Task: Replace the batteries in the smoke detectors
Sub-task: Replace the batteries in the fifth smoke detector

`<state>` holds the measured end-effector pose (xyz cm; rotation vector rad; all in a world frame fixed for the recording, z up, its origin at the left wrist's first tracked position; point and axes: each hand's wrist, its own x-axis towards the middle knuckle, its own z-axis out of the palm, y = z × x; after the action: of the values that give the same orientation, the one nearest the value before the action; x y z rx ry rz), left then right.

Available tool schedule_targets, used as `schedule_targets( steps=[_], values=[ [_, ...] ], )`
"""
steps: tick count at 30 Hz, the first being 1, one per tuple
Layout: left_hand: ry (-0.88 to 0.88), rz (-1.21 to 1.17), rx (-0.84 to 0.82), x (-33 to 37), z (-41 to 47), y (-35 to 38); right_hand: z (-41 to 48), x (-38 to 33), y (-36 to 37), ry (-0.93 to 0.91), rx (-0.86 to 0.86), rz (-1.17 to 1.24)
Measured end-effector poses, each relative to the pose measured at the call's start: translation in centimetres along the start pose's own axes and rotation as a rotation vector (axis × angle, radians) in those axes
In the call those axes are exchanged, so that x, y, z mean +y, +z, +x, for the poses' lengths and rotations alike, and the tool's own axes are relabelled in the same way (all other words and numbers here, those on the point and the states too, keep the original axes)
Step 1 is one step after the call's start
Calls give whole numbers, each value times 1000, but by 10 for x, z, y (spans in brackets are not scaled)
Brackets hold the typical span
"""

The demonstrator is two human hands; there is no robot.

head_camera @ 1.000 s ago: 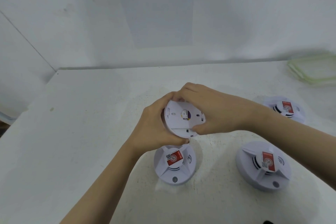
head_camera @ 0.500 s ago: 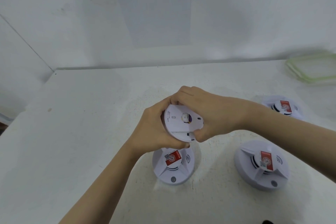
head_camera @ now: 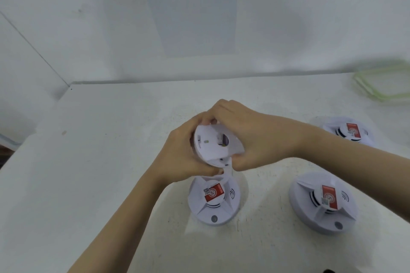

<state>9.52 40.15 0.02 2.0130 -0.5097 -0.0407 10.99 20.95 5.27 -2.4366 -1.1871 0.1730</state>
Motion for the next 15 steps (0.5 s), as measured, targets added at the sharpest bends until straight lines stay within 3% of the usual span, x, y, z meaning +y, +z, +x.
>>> schedule_targets(
  steps=[4, 10, 15],
  values=[
    [-61, 39, 174, -17, -6, -16, 8, 11, 3, 125, 58, 46],
    [-134, 134, 406, -32, -18, -36, 17, 26, 40, 153, -43, -207],
    [-79, 145, 440, -27, -18, -34, 19, 33, 55, 166, -88, -260]
  ],
)
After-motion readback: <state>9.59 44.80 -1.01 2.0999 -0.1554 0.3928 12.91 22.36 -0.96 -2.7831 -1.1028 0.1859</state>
